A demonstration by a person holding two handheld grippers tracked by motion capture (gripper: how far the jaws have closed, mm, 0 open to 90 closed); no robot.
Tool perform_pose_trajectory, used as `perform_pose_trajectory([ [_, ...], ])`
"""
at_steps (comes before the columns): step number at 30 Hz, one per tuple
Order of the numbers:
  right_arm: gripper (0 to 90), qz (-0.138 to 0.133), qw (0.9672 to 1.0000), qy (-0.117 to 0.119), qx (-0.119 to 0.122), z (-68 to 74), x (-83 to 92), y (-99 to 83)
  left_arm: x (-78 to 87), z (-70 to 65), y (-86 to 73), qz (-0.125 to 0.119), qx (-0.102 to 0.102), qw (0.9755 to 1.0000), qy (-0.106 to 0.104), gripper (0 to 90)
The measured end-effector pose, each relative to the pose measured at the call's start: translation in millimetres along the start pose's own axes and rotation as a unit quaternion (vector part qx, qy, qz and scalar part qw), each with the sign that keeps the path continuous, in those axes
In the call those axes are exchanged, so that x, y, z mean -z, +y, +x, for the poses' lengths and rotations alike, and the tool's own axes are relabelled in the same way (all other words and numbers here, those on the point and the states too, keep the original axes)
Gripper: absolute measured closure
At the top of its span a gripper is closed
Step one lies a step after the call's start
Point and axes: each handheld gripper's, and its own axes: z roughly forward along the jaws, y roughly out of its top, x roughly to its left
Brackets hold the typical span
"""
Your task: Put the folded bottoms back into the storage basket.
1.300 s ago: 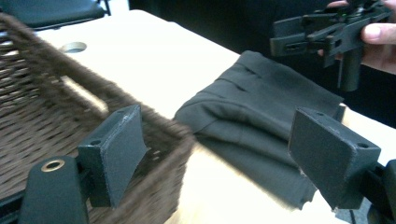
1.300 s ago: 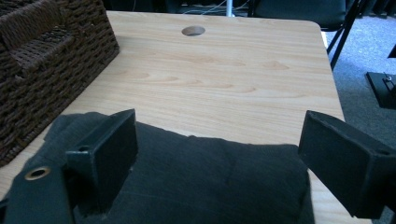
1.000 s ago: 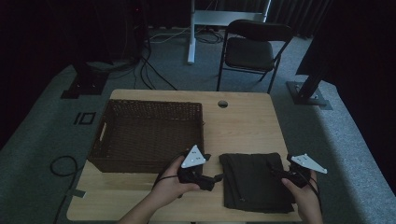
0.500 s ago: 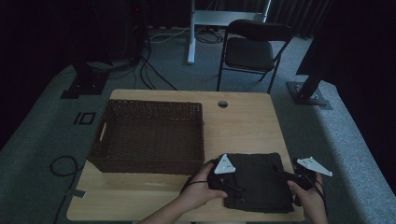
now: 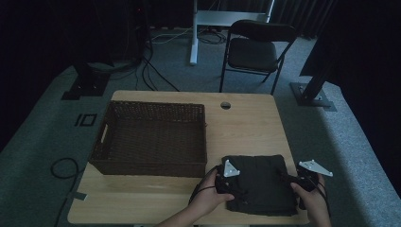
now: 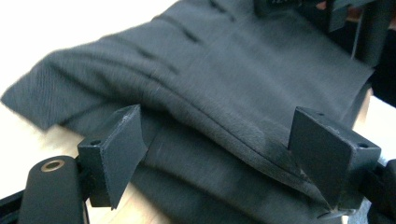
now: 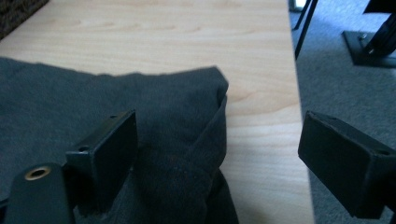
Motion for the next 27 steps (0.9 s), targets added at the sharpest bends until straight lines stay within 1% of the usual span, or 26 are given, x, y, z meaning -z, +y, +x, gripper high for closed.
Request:
perform_pose_trajectory([
  [2,11.6,0.004,1.0,0.001,-0.004,-0.3,-2.8,-2.1,-2.0,1.5,-3.0,0.007,0.01,0.9999,0.004,17.8],
  [3,11.5,0.008,1.0,0.003,-0.005,-0.4,-3.8,-3.0,-2.6,2.3,-4.0,0.009,0.018,0.9998,0.004,17.3],
  [7,11.1,0.023,0.9996,0.012,-0.008,-1.2,-7.7,-5.0,-4.3,5.5,-7.5,0.016,0.031,0.9994,0.005,16.4],
  [8,11.2,0.027,0.9995,0.015,-0.009,-1.6,-8.8,-5.3,-5.6,6.8,-8.9,0.017,0.039,0.9991,0.003,16.4],
  [9,11.1,0.033,0.9992,0.021,-0.004,-1.8,-10.0,-5.4,-6.6,7.4,-9.8,0.017,0.044,0.9989,0.003,16.2],
  [12,10.6,0.038,0.9988,0.031,-0.007,-2.1,-13.1,-5.7,-11.5,10.7,-14.2,0.021,0.052,0.9984,0.004,15.1],
  [13,10.3,0.038,0.9986,0.034,-0.009,-2.1,-14.4,-6.0,-11.5,10.7,-14.2,0.021,0.052,0.9984,0.004,14.6],
  [14,10.1,0.038,0.9986,0.035,-0.011,-2.3,-15.3,-6.3,-14.4,14.0,-16.7,0.02,0.07,0.9973,-0.003,14.0],
  [18,10.1,0.045,0.9969,0.056,-0.034,-6.3,-18.6,-8.4,-20.3,19.8,-21.1,0.017,0.091,0.9956,-0.015,10.0],
  [19,10.1,0.049,0.9961,0.061,-0.04,-7.7,-19.6,-8.8,-21.3,20.5,-21.7,0.011,0.089,0.9958,-0.018,9.9],
  [23,10.3,0.064,0.9929,0.083,-0.057,-11.6,-23.4,-11.3,-24.6,21.8,-21.0,0.001,0.087,0.9959,-0.023,9.9],
  [24,10.5,0.064,0.9923,0.088,-0.06,-12.7,-24.4,-11.9,-25.4,21.9,-20.8,0.0,0.087,0.996,-0.023,9.8],
  [27,15.2,0.064,0.9918,0.097,-0.053,-12.1,-24.3,-11.7,-28.6,21.8,-20.0,-0.006,0.078,0.9968,-0.021,8.4],
])
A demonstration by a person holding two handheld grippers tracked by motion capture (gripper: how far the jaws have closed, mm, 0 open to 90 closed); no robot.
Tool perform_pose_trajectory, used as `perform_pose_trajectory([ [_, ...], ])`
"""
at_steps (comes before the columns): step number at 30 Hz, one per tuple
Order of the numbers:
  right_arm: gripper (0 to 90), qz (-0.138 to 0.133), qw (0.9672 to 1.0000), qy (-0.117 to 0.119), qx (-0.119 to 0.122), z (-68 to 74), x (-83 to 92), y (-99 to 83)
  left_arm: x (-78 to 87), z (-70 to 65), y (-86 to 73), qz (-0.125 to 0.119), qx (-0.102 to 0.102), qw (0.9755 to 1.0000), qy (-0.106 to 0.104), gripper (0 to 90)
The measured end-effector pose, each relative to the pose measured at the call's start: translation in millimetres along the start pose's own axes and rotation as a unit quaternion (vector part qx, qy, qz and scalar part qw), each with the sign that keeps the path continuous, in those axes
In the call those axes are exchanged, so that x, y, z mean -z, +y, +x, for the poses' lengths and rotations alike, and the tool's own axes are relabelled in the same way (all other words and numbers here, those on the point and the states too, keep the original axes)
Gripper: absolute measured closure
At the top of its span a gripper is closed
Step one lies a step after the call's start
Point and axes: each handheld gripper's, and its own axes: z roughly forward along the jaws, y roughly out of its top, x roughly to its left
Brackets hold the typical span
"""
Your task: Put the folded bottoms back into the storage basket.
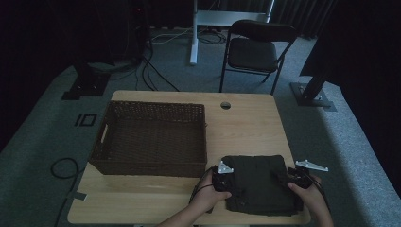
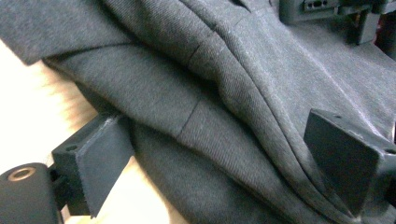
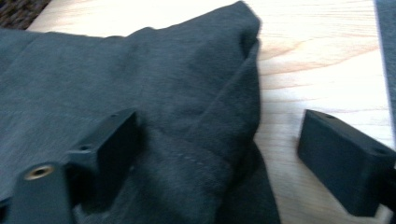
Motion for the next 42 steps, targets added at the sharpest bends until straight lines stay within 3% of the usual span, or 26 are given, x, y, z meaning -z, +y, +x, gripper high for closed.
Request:
perform_pose_trajectory([
  [3,29.0,0.012,0.9998,0.018,0.001,1.6,1.1,1.9,-4.7,-0.6,0.0,-0.013,0.003,0.9999,-0.004,2.5],
  [7,36.7,0.025,0.9992,0.03,0.003,4.2,0.3,4.5,-10.5,-1.4,3.1,-0.02,0.0,0.9998,0.006,2.8],
  [8,38.5,0.026,0.9992,0.03,0.001,4.3,0.1,4.9,-11.2,-1.0,4.2,-0.021,-0.005,0.9998,0.005,6.4],
  [10,45.4,0.032,0.9989,0.031,-0.012,6.6,0.3,5.4,-13.2,-1.2,5.1,-0.025,0.006,0.9997,-0.003,24.9],
  [12,52.5,0.033,0.9989,0.026,-0.022,9.6,0.8,5.4,-14.7,0.9,6.0,-0.021,0.034,0.9986,-0.033,43.4],
  [15,62.8,0.029,0.9989,0.022,-0.028,12.6,4.1,6.3,-13.1,3.3,7.7,-0.02,0.041,0.998,-0.045,54.4],
  [17,65.0,0.029,0.9989,0.018,-0.033,14.6,6.2,7.1,-10.4,1.0,10.9,-0.02,0.025,0.9986,-0.042,58.1],
  [25,69.7,0.017,0.9982,0.018,-0.054,20.0,18.6,12.4,-1.5,-4.6,24.2,-0.022,0.004,0.9987,-0.045,64.4],
  [26,70.1,0.011,0.9983,0.017,-0.055,20.7,20.3,13.2,-0.2,-5.8,26.1,-0.021,-0.005,0.9987,-0.045,65.6],
  [42,70.7,-0.05,0.9972,0.028,-0.048,39.1,56.0,50.0,32.9,-13.3,67.9,-0.051,-0.035,0.997,-0.045,67.6],
])
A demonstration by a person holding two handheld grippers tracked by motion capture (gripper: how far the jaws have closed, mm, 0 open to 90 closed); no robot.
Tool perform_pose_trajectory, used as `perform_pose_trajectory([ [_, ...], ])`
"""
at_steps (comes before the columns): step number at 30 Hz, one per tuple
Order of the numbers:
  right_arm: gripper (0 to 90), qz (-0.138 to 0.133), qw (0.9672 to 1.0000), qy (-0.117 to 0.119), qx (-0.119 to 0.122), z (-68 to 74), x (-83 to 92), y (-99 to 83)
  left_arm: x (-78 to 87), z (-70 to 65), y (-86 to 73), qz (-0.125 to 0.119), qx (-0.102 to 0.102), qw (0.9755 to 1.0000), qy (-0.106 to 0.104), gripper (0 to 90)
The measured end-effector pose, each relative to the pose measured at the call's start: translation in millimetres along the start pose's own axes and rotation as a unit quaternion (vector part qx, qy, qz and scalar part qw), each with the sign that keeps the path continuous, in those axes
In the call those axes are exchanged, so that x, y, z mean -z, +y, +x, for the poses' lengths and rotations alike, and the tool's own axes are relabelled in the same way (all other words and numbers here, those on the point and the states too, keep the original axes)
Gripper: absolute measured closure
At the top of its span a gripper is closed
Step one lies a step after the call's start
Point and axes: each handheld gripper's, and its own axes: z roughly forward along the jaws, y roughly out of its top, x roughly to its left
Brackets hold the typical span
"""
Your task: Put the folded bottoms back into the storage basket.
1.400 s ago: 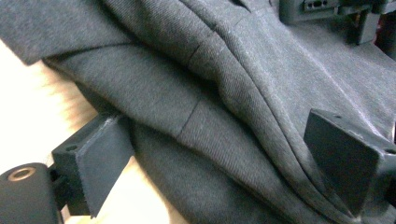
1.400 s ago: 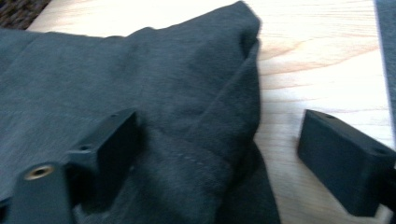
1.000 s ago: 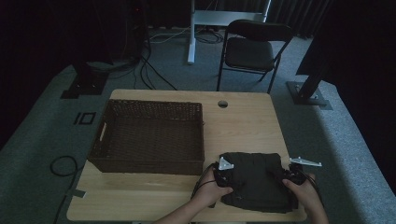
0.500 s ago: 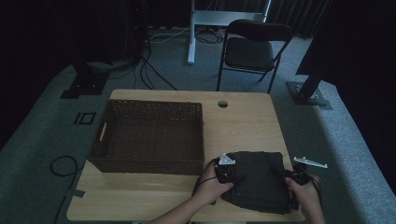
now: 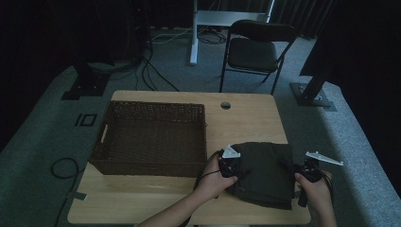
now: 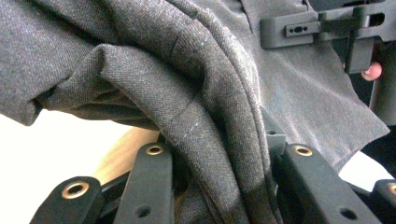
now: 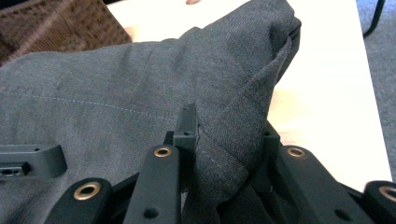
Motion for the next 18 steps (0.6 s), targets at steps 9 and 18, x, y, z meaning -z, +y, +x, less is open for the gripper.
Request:
perform_pose_trajectory([
  [9,70.7,-0.019,0.9997,0.009,0.01,16.9,9.1,25.7,19.5,1.4,23.3,-0.013,-0.014,0.9998,0.004,67.7],
  [18,70.8,-0.033,0.9991,0.016,0.021,33.7,12.0,46.6,38.9,6.9,42.3,-0.023,-0.015,0.9996,0.009,67.6],
])
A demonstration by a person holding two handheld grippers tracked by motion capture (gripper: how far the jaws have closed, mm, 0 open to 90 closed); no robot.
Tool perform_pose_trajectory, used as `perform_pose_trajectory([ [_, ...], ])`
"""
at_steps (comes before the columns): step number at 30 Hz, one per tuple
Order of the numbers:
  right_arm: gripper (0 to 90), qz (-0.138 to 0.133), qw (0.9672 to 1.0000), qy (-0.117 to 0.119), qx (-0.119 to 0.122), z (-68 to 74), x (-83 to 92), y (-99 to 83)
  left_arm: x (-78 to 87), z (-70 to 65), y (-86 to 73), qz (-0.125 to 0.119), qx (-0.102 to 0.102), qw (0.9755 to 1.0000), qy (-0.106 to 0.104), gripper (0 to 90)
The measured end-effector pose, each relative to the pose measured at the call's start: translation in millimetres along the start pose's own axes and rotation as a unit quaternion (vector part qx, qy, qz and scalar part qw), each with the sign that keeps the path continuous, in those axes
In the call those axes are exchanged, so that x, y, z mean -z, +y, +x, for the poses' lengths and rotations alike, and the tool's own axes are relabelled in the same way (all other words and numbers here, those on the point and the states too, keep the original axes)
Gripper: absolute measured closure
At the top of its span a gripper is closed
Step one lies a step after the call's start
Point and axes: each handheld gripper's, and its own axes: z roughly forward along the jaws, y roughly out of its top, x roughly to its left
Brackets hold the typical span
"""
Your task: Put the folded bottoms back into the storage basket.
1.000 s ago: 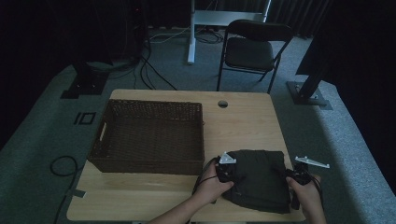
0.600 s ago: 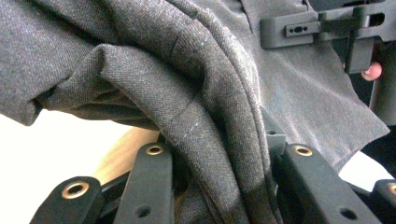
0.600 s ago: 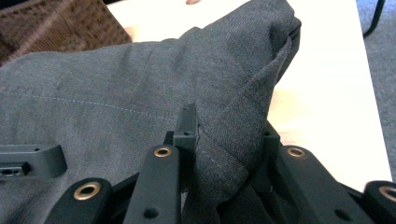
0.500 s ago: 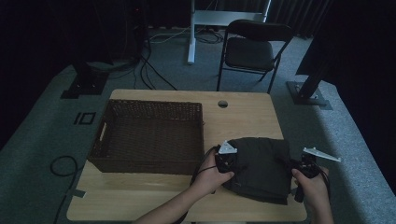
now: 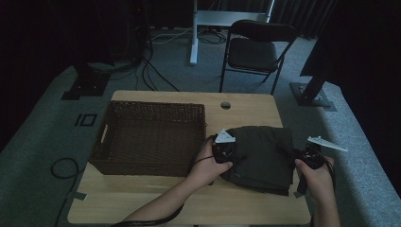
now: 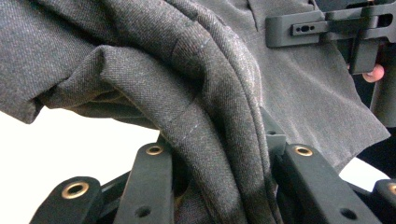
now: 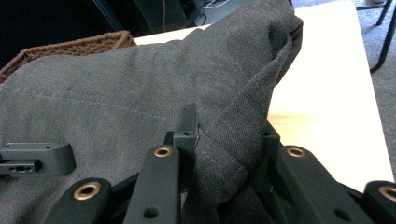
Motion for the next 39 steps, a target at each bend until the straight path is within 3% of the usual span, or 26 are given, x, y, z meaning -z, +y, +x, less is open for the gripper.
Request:
perform_pose_trajectory([
  [12,70.9,-0.014,0.9996,0.017,0.017,25.3,-3.3,29.4,29.5,8.7,21.4,-0.016,-0.004,0.9998,0.014,67.5],
  [20,70.9,-0.023,0.9988,0.031,0.031,47.3,-8.6,50.2,59.2,18.1,36.9,-0.029,-0.009,0.9991,0.028,67.5],
  [26,70.9,-0.024,0.9977,0.044,0.046,70.5,-17.6,66.3,79.7,28.2,41.2,-0.039,-0.004,0.9986,0.035,67.5],
  [39,71.0,-0.017,0.9961,0.066,0.057,103.1,-40.5,82.8,113.2,52.0,44.6,-0.042,0.0,0.9979,0.049,67.5],
])
